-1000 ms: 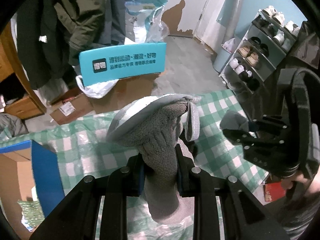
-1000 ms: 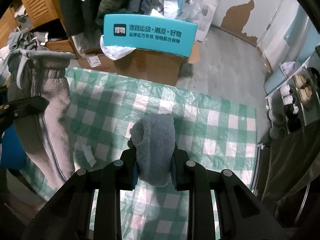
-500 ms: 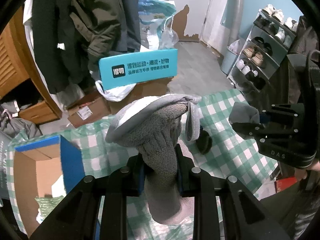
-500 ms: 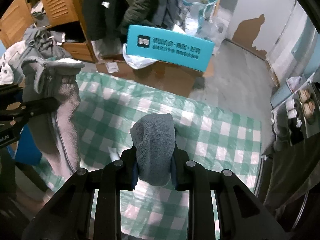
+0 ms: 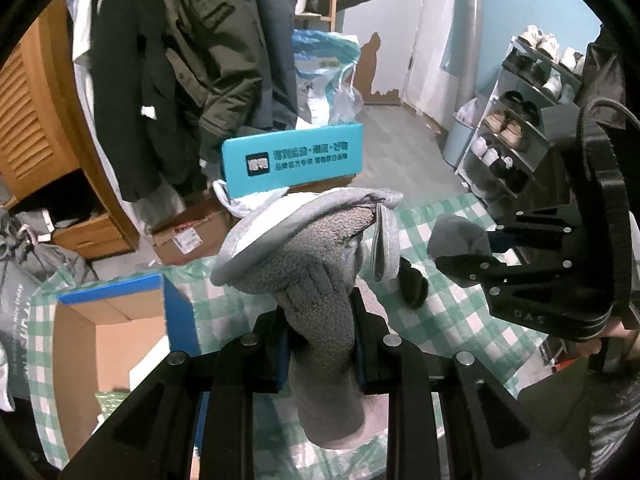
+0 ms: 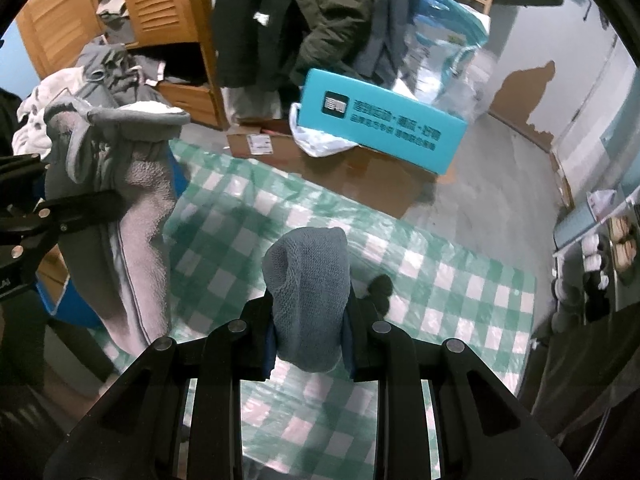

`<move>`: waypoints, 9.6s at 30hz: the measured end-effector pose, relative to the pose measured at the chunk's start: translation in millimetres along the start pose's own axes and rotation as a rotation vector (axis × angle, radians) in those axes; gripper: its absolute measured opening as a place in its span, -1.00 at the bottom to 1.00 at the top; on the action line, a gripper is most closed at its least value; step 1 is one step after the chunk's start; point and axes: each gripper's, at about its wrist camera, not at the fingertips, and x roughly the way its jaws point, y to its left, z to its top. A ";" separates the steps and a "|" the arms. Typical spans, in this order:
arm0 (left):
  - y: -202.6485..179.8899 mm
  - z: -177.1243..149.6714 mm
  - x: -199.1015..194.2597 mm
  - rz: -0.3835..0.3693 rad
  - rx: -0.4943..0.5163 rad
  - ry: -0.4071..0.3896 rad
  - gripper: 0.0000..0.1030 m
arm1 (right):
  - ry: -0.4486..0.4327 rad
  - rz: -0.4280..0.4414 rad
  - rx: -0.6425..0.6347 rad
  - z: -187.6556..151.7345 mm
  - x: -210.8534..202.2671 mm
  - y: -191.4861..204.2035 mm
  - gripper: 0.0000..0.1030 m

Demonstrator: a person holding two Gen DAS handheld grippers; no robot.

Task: Organize soft objects

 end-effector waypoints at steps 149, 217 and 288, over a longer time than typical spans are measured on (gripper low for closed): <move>76.5 -47.2 51.8 0.235 -0.064 0.192 0.45 | 0.086 0.095 0.042 25.7 62.1 49.3 0.42; -48.1 -56.3 227.9 0.009 -0.090 0.525 0.48 | 0.297 -0.040 0.283 -73.7 160.5 -92.3 -0.18; -72.1 -34.7 151.3 0.056 0.063 0.327 -0.63 | 0.178 -0.015 0.216 -69.4 68.3 -49.6 -0.17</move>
